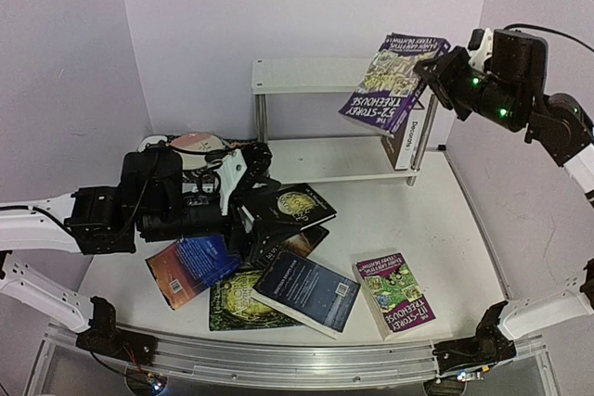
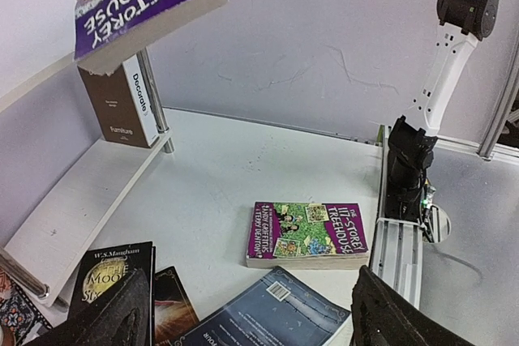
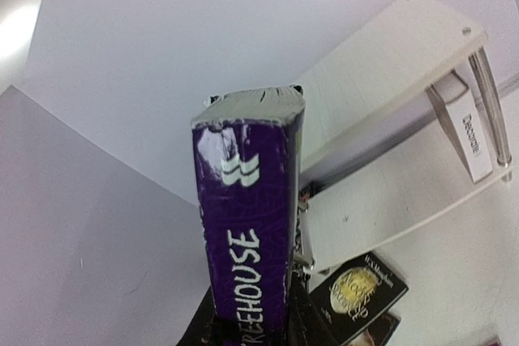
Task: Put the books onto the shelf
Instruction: Pass from the left arm to the right, then place the book on the shelf.
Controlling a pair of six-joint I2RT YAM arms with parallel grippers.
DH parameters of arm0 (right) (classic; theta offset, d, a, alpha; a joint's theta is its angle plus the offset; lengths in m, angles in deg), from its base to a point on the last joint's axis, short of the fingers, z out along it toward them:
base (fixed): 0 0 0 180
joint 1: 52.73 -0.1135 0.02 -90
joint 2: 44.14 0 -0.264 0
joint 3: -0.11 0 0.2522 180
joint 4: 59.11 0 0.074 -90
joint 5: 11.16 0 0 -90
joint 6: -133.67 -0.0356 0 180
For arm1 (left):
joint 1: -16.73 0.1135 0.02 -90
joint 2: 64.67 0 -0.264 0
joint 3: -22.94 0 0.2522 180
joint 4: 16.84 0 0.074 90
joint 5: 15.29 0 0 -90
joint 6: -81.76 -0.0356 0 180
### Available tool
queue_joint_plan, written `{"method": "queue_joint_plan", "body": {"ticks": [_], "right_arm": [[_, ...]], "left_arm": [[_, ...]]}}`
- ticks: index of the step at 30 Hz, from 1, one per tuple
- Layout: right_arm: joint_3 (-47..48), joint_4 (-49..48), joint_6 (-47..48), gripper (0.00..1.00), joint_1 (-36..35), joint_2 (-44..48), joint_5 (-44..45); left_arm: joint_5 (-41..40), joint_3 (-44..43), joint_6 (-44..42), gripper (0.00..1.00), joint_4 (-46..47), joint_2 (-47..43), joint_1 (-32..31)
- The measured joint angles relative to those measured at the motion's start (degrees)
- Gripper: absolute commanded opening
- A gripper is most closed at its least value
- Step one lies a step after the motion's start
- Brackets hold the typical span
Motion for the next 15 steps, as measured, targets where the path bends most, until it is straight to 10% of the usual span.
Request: {"method": "queue_joint_plan", "body": {"ticks": [15], "right_arm": [[3.8, -16.0, -6.8, 0.0, 14.7, -17.6, 1.4]], "left_arm": [[-2.1, 2.6, 1.8, 0.87, -0.2, -2.9, 0.0]]}}
